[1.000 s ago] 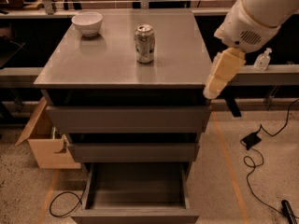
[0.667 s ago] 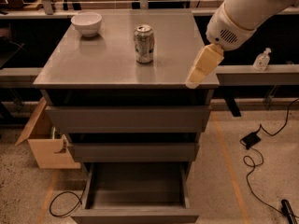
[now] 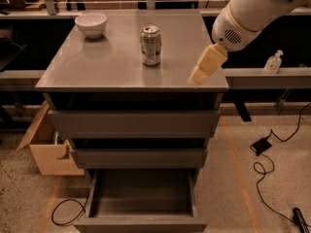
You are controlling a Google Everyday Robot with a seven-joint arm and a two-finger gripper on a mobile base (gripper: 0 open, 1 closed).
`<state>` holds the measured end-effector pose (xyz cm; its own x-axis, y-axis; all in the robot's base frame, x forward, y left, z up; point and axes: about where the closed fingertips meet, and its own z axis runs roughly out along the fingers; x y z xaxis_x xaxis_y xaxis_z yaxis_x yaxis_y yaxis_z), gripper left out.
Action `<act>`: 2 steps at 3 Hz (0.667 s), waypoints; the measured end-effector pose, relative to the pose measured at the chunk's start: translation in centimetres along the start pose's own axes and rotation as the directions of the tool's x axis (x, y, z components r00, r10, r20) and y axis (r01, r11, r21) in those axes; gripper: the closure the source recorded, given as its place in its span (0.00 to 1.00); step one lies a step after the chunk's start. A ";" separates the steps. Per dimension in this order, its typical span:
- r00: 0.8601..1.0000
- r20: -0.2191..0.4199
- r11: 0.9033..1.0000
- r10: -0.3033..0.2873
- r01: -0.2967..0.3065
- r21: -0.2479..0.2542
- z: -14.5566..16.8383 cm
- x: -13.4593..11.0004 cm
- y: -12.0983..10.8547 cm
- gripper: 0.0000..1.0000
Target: Place 7up can into bottom drawer
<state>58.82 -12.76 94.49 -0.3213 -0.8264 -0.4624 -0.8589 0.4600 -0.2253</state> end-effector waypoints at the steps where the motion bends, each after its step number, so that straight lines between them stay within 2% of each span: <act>1: 0.997 0.038 0.995 0.068 -0.070 0.075 2.7 -3.2 -3.8 0.00; 2: 0.989 0.067 0.983 0.130 -0.137 0.119 5.0 -6.1 -6.7 0.00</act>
Offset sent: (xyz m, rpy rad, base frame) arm 0.1430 0.0522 0.0033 0.0997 -0.1214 -0.2433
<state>68.46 -9.20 94.54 -0.4028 -0.7363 -0.5437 -0.7531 0.6042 -0.2603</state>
